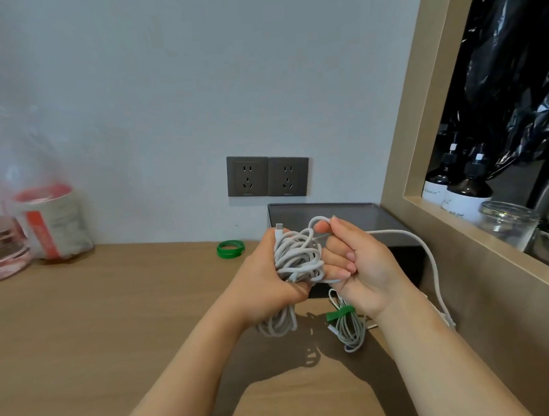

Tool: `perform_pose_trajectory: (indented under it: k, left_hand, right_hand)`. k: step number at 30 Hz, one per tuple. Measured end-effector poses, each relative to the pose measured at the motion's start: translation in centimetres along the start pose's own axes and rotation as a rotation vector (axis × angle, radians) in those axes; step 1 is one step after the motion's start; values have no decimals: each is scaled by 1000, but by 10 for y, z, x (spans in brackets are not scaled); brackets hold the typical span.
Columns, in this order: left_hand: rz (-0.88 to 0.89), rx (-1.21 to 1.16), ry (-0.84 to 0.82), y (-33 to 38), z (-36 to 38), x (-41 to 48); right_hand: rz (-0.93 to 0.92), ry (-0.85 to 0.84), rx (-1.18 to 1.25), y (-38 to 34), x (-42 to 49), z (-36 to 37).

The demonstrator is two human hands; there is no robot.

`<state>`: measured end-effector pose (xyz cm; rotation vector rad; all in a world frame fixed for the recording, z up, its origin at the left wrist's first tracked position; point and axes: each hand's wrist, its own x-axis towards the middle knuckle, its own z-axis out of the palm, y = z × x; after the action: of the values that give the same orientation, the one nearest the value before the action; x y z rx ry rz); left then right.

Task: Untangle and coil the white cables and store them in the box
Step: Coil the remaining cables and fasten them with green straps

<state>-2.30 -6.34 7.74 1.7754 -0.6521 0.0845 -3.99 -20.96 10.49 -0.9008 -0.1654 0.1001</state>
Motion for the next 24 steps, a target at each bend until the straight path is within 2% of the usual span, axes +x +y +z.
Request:
perform_pose_trajectory:
  k: [5, 10, 12, 15, 17, 20, 24]
  left_hand:
    - [38, -174, 51, -18, 9, -1]
    - [-116, -651, 312, -30, -2, 0]
    - [-141, -760, 326, -30, -4, 1]
    - [-186, -736, 279, -30, 0, 0]
    - [-222, -733, 238, -33, 0, -1]
    - [-227, -860, 116, -35, -1, -1]
    - [-268, -996, 142, -34, -4, 0]
  right_hand:
    - [14, -11, 144, 3, 4, -2]
    - [17, 100, 195, -4, 0, -18]
    - [99, 117, 24, -7, -3, -18]
    - [162, 211, -444, -9, 1, -12]
    - [140, 268, -547, -12, 4, -6]
    - [83, 333, -360, -17, 7, -3]
    - [91, 397, -17, -22, 7, -3]
